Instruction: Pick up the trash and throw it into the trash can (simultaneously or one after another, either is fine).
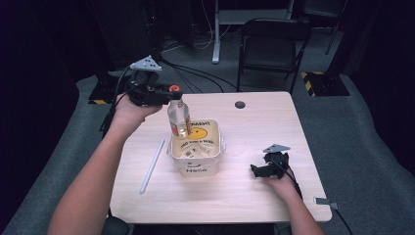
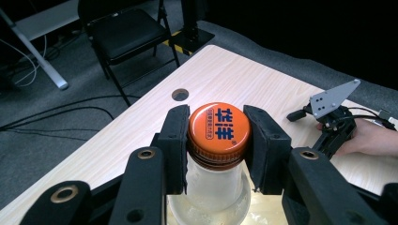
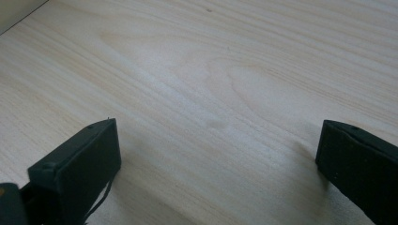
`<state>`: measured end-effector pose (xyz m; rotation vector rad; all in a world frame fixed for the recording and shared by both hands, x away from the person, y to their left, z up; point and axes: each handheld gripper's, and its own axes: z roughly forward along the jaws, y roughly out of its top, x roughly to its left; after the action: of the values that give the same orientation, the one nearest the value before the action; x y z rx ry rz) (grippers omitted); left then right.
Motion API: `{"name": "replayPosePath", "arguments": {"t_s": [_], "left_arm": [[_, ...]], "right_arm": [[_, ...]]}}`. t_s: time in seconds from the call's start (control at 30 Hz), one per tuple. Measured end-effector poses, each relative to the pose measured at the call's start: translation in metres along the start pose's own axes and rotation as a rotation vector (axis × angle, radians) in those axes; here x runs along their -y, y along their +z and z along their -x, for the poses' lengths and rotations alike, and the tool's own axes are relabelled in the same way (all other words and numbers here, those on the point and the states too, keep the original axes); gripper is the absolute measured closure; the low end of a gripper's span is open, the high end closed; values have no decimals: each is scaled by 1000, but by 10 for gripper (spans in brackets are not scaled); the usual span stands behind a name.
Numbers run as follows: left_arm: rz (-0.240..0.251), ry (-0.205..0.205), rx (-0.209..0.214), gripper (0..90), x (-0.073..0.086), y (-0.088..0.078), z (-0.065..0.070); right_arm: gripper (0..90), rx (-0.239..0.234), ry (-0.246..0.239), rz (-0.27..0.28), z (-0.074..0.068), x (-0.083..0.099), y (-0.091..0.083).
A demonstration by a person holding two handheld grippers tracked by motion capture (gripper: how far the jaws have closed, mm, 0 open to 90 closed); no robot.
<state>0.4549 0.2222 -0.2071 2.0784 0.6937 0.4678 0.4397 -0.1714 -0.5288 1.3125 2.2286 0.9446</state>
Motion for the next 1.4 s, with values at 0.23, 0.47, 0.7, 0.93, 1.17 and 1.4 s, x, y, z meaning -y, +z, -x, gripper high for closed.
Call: {"name": "replayPosePath", "arguments": {"t_s": [0.23, 0.47, 0.7, 0.93, 1.17, 1.4], "left_arm": [[-11, 2, 4, 626, 2, 14, 6], [-40, 10, 0, 627, 6, 25, 6], [-49, 3, 6, 627, 9, 36, 5], [-44, -10, 9, 627, 17, 43, 1], [-52, -41, 5, 627, 33, 51, -7], [-60, -61, -6, 627, 47, 57, -14]], "right_arm": [[0, -1, 5, -3, 0, 0, 0], [0, -1, 3, -3, 0, 0, 0], [0, -2, 2, -3, 0, 0, 0], [0, -2, 3, -3, 0, 0, 0], [0, -3, 1, -4, 0, 0, 0], [0, -3, 1, -4, 0, 0, 0]]}}
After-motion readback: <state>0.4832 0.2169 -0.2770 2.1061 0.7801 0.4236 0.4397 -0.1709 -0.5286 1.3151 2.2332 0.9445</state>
